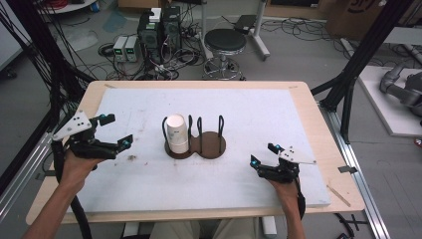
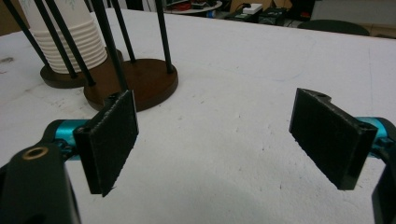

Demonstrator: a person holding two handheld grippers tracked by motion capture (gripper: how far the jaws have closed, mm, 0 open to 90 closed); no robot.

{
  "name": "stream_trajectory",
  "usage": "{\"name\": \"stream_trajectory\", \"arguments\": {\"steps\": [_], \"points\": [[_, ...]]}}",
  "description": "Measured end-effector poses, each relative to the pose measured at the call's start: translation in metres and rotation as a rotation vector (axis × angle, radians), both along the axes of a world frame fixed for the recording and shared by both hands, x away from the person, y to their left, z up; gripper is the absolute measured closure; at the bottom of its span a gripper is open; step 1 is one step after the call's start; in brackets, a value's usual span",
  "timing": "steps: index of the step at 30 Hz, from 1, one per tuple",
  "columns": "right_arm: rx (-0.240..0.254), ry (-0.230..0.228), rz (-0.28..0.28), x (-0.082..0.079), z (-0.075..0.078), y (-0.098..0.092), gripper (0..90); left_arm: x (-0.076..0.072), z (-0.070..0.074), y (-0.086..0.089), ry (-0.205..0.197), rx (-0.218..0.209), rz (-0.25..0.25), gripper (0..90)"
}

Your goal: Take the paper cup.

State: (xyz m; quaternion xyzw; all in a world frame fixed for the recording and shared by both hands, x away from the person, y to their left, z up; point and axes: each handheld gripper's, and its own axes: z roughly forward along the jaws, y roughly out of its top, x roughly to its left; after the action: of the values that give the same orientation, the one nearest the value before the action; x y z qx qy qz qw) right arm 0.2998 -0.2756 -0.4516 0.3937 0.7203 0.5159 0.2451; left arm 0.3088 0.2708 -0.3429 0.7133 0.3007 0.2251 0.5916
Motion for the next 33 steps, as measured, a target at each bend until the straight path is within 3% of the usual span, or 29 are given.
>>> {"name": "stream_trajectory", "arguments": {"steps": [8,14,18,22,31,33], "points": [[0.010,0.010,-0.001,0.000,0.000,0.000,15.8,0.018,0.023,-0.006,0.010,0.020,-0.057,1.8],[0.001,0.015,0.001,0.002,0.000,0.000,15.9,0.029,0.033,-0.013,0.018,0.062,-0.084,1.8],[0.004,0.014,0.002,0.001,0.000,0.000,15.9,0.037,0.036,-0.015,0.031,0.065,-0.111,1.8],[0.004,0.011,0.002,0.001,0.000,0.000,15.9,0.051,0.041,-0.022,0.056,0.106,-0.187,1.8],[0.007,0.010,0.004,0.001,0.000,0.000,15.8,0.068,0.055,-0.041,0.065,0.170,-0.274,1.8],[0.011,0.014,0.003,0.001,0.000,0.000,15.8,0.074,0.061,-0.048,0.072,0.224,-0.300,1.8]]}}
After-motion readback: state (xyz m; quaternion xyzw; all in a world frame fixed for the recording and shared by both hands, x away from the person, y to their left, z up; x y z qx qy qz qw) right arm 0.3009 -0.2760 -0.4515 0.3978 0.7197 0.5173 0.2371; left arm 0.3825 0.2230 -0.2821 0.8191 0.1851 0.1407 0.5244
